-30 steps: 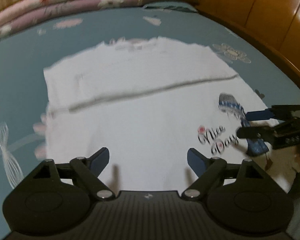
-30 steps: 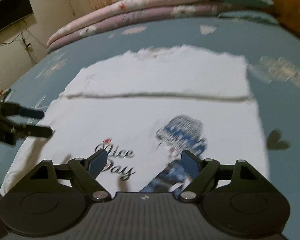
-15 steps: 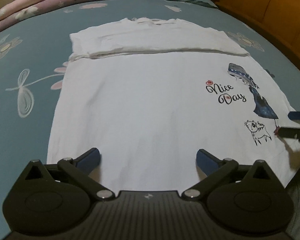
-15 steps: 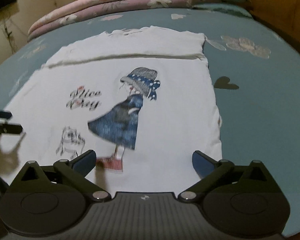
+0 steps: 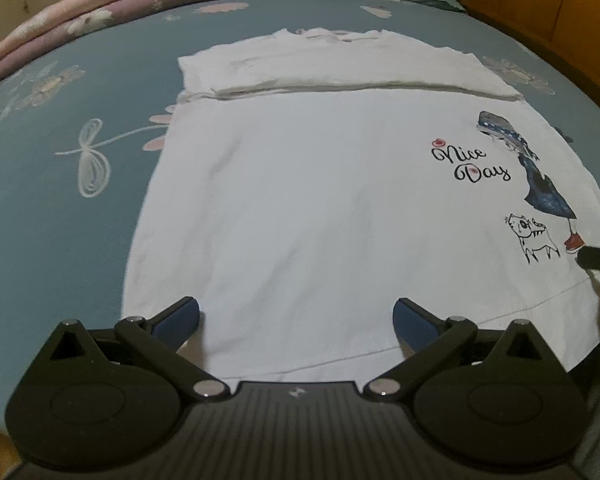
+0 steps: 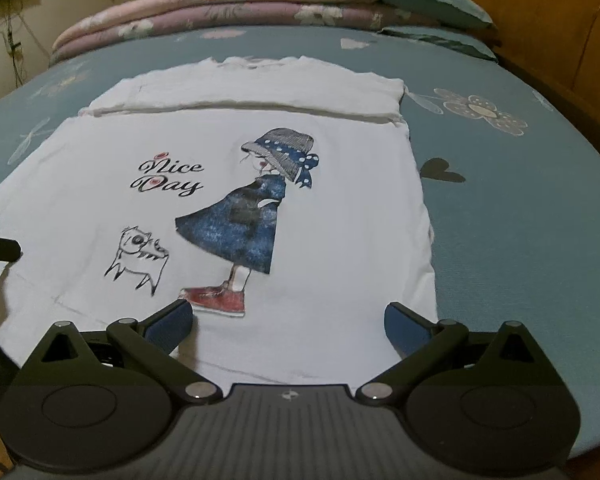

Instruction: Fold clothes

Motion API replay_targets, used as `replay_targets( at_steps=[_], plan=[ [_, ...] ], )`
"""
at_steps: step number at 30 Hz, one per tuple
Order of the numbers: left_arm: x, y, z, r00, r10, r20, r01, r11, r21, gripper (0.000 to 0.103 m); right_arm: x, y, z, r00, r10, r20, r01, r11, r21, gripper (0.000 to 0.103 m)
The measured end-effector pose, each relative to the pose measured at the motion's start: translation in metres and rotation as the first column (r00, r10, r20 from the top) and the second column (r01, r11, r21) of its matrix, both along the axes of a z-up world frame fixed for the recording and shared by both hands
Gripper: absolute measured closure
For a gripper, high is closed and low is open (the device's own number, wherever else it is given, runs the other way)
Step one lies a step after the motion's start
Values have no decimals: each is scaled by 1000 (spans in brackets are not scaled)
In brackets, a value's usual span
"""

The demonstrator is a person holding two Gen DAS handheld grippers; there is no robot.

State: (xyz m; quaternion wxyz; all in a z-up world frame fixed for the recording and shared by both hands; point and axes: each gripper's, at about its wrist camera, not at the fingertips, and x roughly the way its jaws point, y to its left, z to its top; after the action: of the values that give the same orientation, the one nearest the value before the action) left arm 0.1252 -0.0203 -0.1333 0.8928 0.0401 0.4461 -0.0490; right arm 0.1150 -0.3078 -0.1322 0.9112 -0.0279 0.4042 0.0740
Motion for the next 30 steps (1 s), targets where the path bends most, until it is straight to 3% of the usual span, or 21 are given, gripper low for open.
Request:
replay_targets(
  at_steps=[6, 11, 19, 24, 30],
  plan=[
    [-5, -7, 11, 999, -24, 27, 24, 1000, 1, 1, 32, 32, 18, 989, 96, 113, -102, 994, 48, 0],
    [-10, -8, 15, 999, -27, 32, 27, 1000, 5, 1, 55, 54, -7, 990, 136, 27, -136, 991, 5, 0],
    [-2, -34, 15, 994, -97, 50, 97, 995, 13, 1, 17, 40, -12, 994, 105, 28, -106, 994, 5, 0],
    [6, -61, -1, 985, -169, 21, 168, 985, 29, 1, 8, 32, -12, 998, 68, 15, -69, 997, 30, 0],
    [0, -51, -9, 987, -154, 36, 156, 987, -37, 0, 7, 30, -11, 998, 58, -5, -58, 998, 33, 0]
  ],
)
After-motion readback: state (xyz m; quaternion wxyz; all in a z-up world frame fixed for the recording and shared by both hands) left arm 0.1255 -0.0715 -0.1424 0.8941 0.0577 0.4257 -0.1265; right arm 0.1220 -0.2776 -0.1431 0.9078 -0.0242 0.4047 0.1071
